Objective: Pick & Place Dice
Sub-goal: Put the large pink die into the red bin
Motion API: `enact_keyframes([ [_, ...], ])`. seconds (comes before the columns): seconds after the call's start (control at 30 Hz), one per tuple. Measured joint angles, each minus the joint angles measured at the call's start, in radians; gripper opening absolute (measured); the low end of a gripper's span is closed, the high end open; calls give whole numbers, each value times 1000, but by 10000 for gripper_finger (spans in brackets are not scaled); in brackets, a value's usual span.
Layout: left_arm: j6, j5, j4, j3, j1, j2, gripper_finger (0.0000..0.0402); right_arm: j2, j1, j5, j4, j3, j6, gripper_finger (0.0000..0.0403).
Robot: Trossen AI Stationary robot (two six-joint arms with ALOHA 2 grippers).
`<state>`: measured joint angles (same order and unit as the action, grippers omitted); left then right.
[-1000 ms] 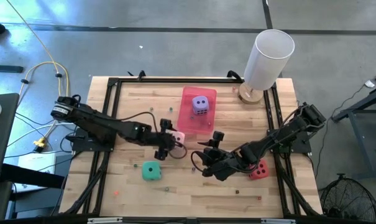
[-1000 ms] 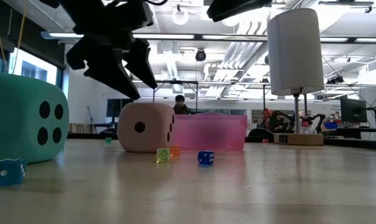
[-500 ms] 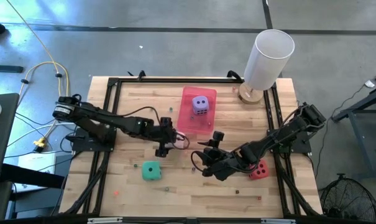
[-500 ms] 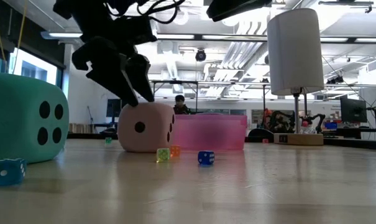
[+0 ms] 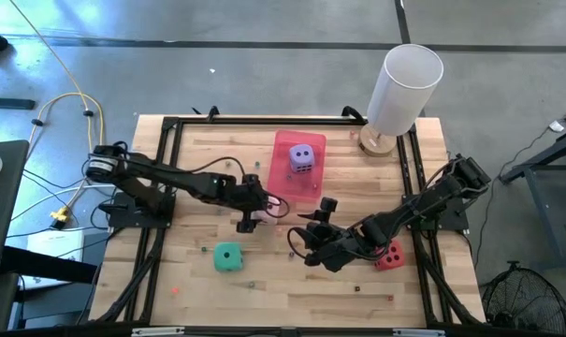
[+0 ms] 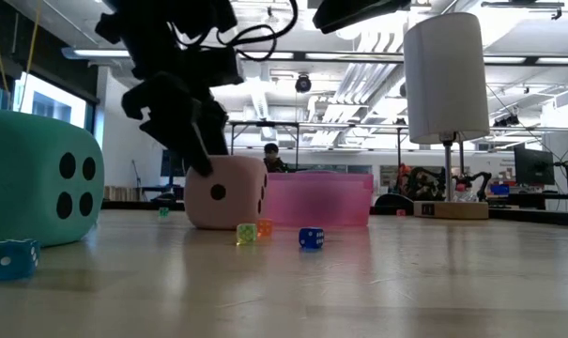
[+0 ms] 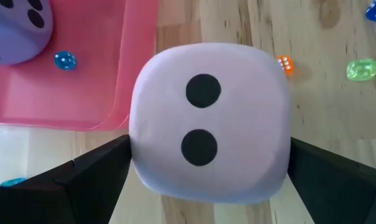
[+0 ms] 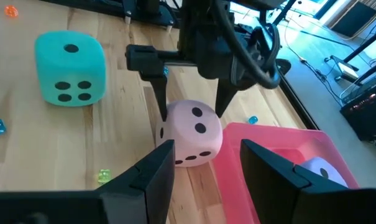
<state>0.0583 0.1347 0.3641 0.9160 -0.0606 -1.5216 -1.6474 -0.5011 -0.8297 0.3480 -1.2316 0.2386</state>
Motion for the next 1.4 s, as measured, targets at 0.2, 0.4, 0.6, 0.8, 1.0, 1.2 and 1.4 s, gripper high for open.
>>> enact_keyframes([
  [0.2,-5,-60,-4,2,25,-27,397,0,0,-1,1,0,0,174],
  [0.4,-7,-61,-8,-3,26,-39,397,0,0,0,1,0,1,174],
  [0.6,-24,-67,-6,-4,26,-62,379,0,0,-1,0,0,1,174],
  [0.8,-37,-76,-6,-5,23,-46,321,0,0,0,0,0,1,174],
  [1.0,-87,-78,8,-8,17,-1,320,0,0,0,0,0,5,174],
  [1.2,-139,-89,15,-11,16,118,320,0,-1,-1,0,0,4,174],
  [1.4,-197,-27,-15,22,42,249,320,0,-1,-1,0,0,4,174],
])
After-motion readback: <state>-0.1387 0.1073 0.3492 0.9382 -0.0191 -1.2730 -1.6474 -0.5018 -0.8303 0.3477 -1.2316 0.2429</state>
